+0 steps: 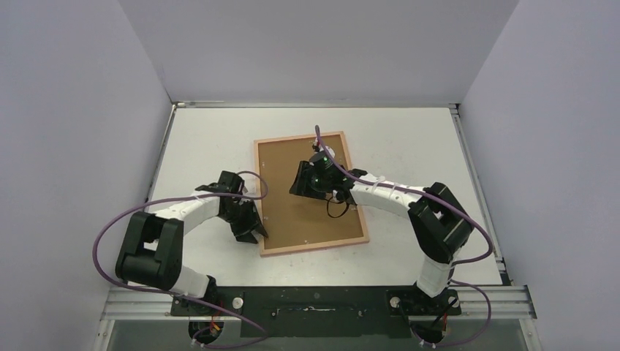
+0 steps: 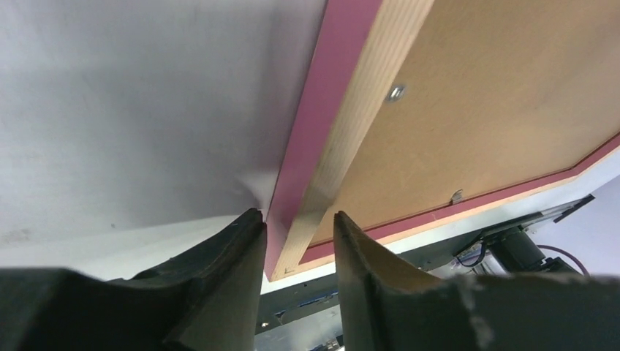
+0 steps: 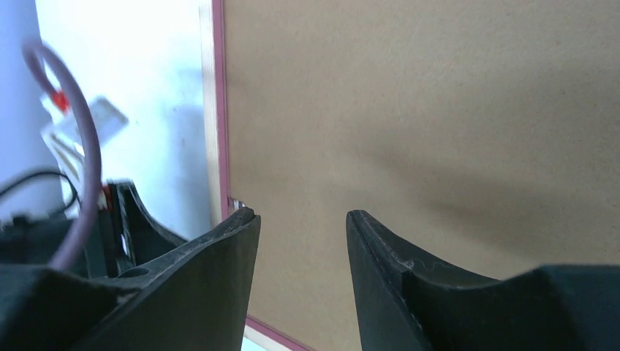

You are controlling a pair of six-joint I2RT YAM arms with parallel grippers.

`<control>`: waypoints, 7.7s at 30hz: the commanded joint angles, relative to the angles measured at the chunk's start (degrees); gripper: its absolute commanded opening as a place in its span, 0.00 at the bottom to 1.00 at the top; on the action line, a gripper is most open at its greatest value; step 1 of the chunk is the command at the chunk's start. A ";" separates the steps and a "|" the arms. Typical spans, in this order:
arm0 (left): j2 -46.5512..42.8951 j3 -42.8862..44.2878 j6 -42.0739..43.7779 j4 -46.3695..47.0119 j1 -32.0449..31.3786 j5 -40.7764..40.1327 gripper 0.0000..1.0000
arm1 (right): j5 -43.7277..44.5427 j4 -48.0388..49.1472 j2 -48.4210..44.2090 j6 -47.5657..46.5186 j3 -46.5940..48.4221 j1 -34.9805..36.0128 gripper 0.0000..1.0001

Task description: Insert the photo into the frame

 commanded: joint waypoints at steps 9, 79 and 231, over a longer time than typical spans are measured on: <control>-9.21 5.41 -2.97 2.25 -0.02 -7.30 0.65 | 3.16 3.55 3.76 7.49 7.74 -2.20 0.49; 33.81 30.31 6.27 11.21 11.76 10.24 0.16 | -15.57 10.75 46.45 -0.92 47.42 -5.66 0.30; 16.54 28.48 7.97 8.20 15.56 7.45 0.47 | 11.76 -23.59 3.38 -22.46 15.04 -23.07 0.65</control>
